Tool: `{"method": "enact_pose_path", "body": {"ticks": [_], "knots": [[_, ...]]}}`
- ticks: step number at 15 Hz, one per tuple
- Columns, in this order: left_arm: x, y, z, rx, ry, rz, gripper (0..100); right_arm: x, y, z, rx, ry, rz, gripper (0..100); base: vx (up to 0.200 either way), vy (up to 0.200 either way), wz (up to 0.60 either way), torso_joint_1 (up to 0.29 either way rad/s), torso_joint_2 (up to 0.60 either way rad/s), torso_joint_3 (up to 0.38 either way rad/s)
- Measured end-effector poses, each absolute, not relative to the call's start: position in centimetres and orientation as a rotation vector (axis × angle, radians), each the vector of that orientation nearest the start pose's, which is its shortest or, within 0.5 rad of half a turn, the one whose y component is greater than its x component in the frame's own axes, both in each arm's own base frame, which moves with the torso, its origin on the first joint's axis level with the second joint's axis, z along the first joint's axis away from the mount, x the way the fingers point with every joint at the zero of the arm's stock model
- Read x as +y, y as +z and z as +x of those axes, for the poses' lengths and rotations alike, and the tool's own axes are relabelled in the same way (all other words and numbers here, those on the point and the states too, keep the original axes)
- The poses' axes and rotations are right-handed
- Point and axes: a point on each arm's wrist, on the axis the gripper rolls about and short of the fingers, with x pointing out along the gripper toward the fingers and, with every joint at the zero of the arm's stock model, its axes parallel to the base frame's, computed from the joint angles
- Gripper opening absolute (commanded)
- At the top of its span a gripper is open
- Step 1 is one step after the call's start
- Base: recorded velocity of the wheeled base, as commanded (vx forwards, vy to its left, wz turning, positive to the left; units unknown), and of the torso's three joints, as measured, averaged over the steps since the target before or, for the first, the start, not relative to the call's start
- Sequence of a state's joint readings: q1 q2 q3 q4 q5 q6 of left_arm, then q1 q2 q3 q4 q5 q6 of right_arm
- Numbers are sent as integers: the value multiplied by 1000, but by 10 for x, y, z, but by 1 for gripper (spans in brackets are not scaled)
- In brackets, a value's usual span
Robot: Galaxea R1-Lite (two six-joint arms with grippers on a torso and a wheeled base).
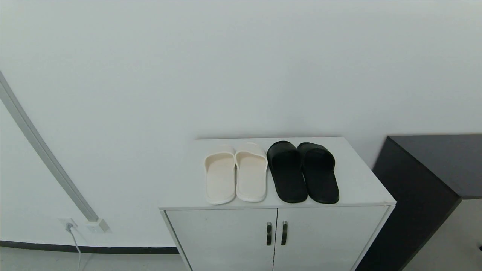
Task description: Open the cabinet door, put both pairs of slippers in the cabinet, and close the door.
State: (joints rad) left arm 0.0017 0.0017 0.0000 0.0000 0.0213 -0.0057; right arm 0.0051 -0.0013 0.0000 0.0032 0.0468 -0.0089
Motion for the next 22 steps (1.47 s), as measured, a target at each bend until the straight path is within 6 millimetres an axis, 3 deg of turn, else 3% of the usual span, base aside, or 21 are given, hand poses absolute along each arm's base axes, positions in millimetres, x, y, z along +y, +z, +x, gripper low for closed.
{"method": "enact_pose_path", "body": {"ticks": [7,12,14,18,22], "knots": [[0,76,-23,2,23,-7,0,1,79,-24,-17,35,-24,100,0,0,0,0,0,0],[0,76,-23,2,21,-6,0,0,159,-33,-76,66,19,100,0,0,0,0,0,0],[0,76,-23,2,21,-6,0,1,172,-18,-22,111,12,100,0,0,0,0,0,0],[0,76,-23,2,21,-6,0,6,200,36,31,213,12,100,0,0,0,0,0,0],[0,76,-23,2,22,-6,0,30,223,79,98,365,67,100,0,0,0,0,0,0]]}}
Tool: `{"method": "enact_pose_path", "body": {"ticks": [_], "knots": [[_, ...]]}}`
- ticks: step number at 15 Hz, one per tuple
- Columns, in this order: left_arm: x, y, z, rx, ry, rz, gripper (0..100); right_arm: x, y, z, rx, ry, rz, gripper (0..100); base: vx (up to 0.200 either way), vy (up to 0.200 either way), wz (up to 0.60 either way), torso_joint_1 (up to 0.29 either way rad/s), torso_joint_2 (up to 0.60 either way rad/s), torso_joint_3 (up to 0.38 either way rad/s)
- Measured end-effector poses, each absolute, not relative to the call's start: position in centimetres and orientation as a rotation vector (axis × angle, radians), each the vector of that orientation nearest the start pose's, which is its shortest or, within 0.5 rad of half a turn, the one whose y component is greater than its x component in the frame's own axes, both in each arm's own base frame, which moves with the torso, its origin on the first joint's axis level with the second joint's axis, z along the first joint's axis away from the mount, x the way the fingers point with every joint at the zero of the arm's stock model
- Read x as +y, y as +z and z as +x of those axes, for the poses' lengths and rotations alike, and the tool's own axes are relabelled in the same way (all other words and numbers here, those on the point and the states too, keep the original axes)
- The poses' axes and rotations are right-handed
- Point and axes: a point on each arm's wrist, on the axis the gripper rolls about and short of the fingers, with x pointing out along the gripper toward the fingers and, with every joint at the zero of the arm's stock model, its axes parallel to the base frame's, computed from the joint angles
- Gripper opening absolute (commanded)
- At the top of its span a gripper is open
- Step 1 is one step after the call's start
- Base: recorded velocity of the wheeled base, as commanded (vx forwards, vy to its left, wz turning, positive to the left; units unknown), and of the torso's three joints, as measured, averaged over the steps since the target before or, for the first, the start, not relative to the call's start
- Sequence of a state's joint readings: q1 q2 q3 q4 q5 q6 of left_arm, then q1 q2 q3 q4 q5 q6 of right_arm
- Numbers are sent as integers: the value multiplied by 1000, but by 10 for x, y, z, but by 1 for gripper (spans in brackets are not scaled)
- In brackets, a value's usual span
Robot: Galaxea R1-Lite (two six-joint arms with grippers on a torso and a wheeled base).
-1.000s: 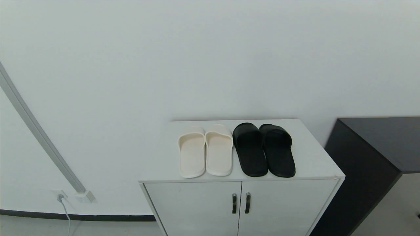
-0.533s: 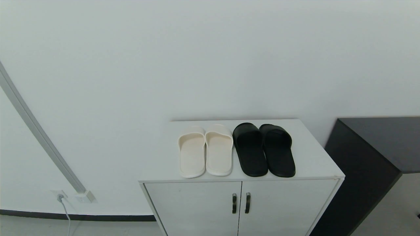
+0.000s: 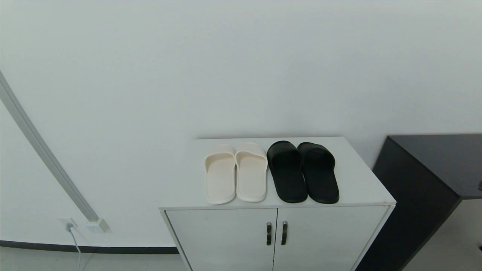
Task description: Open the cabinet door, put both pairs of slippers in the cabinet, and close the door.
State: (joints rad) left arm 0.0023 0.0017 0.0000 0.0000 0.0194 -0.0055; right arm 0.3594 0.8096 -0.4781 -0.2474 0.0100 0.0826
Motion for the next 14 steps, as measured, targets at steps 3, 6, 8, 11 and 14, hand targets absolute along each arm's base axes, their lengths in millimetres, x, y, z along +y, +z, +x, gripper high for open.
{"method": "enact_pose_path", "body": {"ticks": [3,6,8,11,14], "knots": [[0,76,-23,2,22,-6,0,63,231,94,163,442,120,100,0,0,0,0,0,0],[0,76,-23,2,21,-6,0,94,232,114,218,465,130,100,0,0,0,0,0,0],[0,76,-23,2,21,-6,0,113,229,131,220,425,129,100,0,0,0,0,0,0],[0,76,-23,2,22,-6,0,142,220,160,191,331,129,100,0,0,0,0,0,0],[0,76,-23,2,22,-6,0,169,206,185,206,269,113,100,0,0,0,0,0,0]]}}
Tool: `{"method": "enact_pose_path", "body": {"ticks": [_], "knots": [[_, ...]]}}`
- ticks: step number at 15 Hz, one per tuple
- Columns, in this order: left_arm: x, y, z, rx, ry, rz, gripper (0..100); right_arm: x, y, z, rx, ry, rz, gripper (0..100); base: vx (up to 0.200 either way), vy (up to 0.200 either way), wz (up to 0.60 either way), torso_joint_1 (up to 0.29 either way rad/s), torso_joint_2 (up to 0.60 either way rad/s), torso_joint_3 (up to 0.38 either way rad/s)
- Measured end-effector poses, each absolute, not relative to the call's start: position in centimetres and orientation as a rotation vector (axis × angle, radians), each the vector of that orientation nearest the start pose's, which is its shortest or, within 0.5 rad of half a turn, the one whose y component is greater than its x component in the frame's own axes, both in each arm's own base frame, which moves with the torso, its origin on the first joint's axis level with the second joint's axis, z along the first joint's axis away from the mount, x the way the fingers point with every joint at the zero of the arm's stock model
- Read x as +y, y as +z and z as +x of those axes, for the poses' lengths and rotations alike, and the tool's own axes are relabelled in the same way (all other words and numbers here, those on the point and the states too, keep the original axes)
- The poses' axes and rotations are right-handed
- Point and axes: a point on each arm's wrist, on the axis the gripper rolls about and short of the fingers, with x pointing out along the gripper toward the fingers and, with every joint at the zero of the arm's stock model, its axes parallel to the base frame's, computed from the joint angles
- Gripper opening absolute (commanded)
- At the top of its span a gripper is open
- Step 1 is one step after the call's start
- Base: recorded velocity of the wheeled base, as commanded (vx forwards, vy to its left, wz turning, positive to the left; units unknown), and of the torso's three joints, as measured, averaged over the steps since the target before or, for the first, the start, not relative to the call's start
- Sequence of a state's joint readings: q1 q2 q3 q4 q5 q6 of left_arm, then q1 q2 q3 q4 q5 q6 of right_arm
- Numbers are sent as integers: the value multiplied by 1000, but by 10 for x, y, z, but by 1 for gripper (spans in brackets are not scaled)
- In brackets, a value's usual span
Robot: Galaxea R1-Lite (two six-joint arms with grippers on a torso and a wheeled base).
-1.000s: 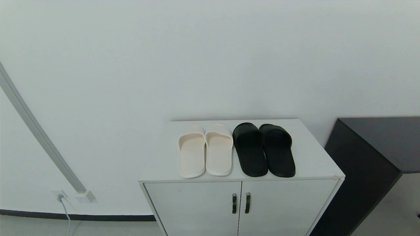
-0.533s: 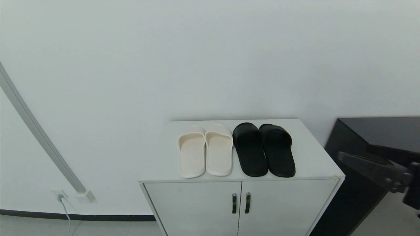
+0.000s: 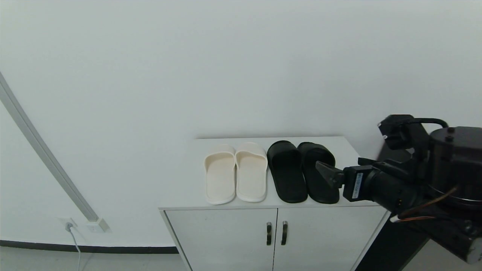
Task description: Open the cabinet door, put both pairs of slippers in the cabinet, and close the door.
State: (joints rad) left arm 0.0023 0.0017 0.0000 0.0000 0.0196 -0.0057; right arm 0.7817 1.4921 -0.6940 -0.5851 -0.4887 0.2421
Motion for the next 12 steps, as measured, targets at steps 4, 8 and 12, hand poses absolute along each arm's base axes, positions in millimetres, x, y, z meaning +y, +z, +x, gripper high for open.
{"method": "enact_pose_path", "body": {"ticks": [4,8,12], "knots": [[0,76,-23,2,21,-6,0,186,189,203,235,211,80,100,0,0,0,0,0,0],[0,76,-23,2,21,-6,0,200,180,215,235,165,66,100,0,0,0,0,0,0],[0,76,-23,2,22,-6,0,222,169,236,229,116,55,100,0,0,0,0,0,0]]}}
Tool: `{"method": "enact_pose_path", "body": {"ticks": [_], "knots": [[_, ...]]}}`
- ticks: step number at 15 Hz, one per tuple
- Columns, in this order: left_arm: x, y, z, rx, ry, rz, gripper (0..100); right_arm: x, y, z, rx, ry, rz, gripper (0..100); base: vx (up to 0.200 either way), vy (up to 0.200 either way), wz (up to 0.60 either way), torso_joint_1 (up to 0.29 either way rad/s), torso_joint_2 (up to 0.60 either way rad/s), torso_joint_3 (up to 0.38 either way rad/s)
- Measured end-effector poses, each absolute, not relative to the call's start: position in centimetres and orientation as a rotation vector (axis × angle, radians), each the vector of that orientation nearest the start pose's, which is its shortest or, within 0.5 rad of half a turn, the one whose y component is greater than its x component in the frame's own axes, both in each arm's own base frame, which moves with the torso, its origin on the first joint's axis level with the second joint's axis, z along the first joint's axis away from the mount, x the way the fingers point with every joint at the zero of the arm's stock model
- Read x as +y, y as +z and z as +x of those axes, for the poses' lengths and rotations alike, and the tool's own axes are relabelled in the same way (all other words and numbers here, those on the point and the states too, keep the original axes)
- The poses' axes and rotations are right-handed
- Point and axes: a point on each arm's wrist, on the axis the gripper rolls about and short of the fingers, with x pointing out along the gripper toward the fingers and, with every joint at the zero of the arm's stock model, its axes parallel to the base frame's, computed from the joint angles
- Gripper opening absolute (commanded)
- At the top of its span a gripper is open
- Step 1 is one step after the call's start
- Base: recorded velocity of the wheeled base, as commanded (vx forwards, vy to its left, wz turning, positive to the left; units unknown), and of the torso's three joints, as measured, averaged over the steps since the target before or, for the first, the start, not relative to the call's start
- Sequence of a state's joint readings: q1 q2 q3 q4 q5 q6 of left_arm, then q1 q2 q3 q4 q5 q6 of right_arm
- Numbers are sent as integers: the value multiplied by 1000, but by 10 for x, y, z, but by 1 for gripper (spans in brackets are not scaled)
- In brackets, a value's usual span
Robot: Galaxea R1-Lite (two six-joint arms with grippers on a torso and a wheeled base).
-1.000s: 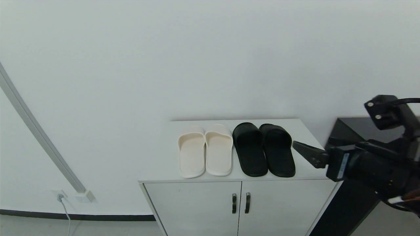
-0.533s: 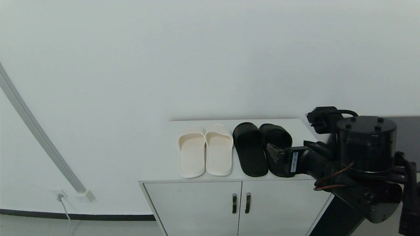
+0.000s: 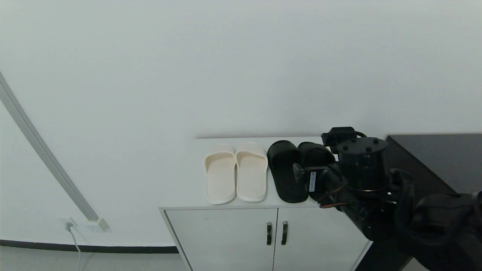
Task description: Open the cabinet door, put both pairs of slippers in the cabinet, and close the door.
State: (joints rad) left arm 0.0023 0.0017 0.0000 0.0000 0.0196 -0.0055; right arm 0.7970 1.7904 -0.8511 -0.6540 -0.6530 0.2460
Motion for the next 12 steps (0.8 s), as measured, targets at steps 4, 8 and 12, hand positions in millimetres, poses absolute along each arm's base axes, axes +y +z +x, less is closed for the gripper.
{"method": "enact_pose_path", "body": {"ticks": [4,8,12], "knots": [[0,76,-23,2,18,-3,0,240,153,261,231,99,54,100,0,0,0,0,0,0],[0,76,-23,2,19,-3,0,238,138,296,245,48,51,100,0,0,0,0,0,0],[0,76,-23,2,19,-3,0,238,129,317,250,34,56,100,0,0,0,0,0,0]]}}
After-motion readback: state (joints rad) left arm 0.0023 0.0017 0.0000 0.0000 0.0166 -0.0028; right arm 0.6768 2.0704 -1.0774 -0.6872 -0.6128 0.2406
